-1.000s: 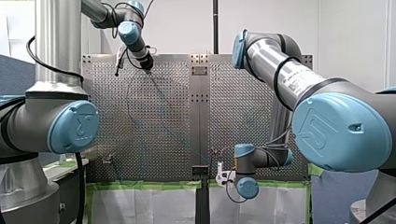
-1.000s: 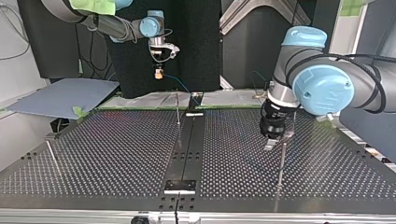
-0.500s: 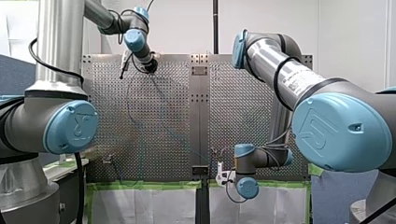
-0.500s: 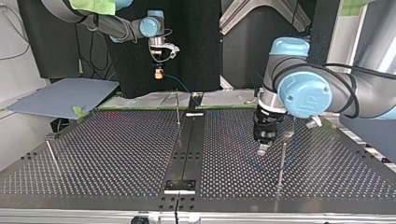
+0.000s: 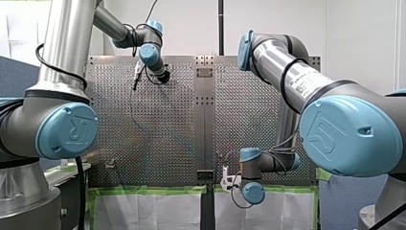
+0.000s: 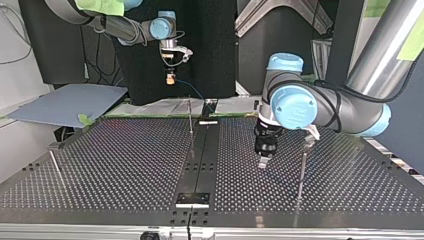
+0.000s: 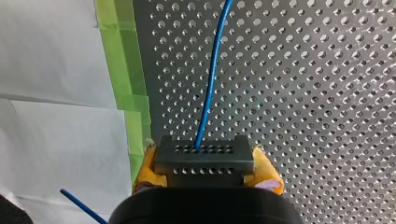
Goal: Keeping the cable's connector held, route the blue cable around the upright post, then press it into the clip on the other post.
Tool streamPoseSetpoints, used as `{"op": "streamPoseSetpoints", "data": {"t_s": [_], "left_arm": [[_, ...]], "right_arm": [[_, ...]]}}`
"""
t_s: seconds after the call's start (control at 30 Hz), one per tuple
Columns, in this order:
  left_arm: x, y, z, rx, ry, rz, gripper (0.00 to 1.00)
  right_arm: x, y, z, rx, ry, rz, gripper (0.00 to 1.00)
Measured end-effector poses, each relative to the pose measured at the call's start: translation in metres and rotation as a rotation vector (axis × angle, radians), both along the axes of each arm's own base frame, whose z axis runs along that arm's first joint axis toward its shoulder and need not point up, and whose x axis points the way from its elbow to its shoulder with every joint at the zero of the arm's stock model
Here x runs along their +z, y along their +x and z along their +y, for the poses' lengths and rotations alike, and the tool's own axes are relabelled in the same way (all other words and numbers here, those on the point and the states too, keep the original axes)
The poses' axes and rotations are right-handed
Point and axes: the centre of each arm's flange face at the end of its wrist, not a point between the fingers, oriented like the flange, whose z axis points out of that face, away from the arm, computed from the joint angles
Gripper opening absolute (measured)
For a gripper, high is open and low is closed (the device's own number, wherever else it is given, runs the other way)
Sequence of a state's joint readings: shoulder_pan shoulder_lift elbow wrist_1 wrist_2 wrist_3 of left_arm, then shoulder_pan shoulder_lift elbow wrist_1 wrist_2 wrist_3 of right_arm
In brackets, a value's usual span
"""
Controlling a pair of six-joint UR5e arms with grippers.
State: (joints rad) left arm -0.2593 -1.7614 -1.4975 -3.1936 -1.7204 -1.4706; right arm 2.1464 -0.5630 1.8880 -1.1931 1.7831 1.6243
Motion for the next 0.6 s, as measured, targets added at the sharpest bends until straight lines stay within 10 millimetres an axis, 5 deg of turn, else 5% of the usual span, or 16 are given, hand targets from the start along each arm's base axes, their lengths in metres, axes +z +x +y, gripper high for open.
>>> {"op": "streamPoseSetpoints", "data": {"t_s": [0.37,0.6], "left_arm": [[-0.009,0.022,-0.007,0.042,0.046,-0.019,1.0],[-0.035,0.033,-0.006,0.077,0.111,0.023,1.0]], "right_arm": [[-0.001,0.0,0.001,0.002,0.002,0.0,0.0],[-0.002,0.0,0.001,0.003,0.002,0.001,0.0]]}}
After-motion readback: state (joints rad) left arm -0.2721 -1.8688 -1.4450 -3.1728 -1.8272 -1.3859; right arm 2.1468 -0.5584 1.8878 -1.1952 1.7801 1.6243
